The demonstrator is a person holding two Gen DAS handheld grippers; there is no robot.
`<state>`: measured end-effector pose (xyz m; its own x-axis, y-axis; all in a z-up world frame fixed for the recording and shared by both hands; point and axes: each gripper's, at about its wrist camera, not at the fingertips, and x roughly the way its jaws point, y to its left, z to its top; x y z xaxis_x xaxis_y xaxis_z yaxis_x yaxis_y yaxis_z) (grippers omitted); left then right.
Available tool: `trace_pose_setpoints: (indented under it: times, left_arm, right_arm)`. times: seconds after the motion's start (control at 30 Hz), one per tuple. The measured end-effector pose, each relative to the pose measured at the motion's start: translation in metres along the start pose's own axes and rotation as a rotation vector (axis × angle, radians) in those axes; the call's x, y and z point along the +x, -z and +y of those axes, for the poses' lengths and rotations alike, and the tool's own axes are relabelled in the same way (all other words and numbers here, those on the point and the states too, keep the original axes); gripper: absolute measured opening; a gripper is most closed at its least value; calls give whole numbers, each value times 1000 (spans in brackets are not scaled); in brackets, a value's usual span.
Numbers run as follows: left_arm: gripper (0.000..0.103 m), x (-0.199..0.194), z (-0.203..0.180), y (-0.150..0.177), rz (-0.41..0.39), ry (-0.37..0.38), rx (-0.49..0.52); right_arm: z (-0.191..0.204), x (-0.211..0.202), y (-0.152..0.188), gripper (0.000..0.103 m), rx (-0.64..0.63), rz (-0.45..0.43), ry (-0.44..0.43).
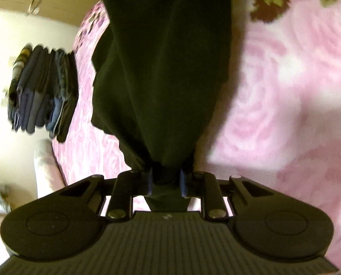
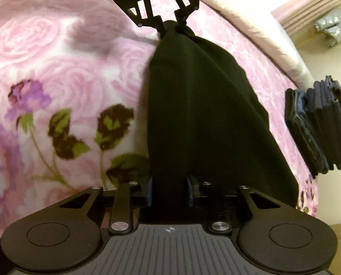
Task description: Fold clothes
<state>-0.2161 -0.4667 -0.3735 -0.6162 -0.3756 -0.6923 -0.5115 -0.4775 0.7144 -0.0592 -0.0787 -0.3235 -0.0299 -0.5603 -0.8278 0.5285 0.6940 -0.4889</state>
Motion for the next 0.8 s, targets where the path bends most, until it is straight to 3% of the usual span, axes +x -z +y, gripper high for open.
trace_pose_setpoints:
  times: [0.1, 0.17, 0.27, 0.33, 0.43, 0.5, 0.53, 0.57, 0.67, 0.8]
  left_arm:
    - [28, -11, -3, 1, -13, -18, 6]
    - [42, -21, -6, 2, 7, -30, 9]
    - [43, -34, -6, 4, 24, -41, -32]
    - [44, -40, -8, 1, -5, -49, -5]
    - [54, -37, -10, -4, -38, -56, 40]
    - [50, -24, -5, -3, -23, -48, 23]
    - [39, -16, -3, -1, -11, -38, 18]
    - [35, -8, 0, 2, 2, -31, 13]
    - [30, 13, 7, 14, 40, -10, -2]
    - [29, 17, 24, 24, 111, 24, -108]
  right_arm:
    - [-2, -4, -4, 27, 5, 4, -14]
    - [-2, -4, -5, 27, 3, 2, -13]
    - [-2, -5, -5, 27, 5, -1, -11]
    - [-1, -5, -6, 29, 18, 4, -12]
    - [0, -5, -8, 30, 25, 8, -16]
    - [0, -5, -7, 30, 23, 6, -20]
    - [-1, -5, -6, 30, 25, 4, -23]
    - [-1, -4, -6, 30, 26, 3, -26]
    - [-3, -3, -3, 30, 33, -3, -35]
    - [-7, -7, -1, 30, 62, -10, -47]
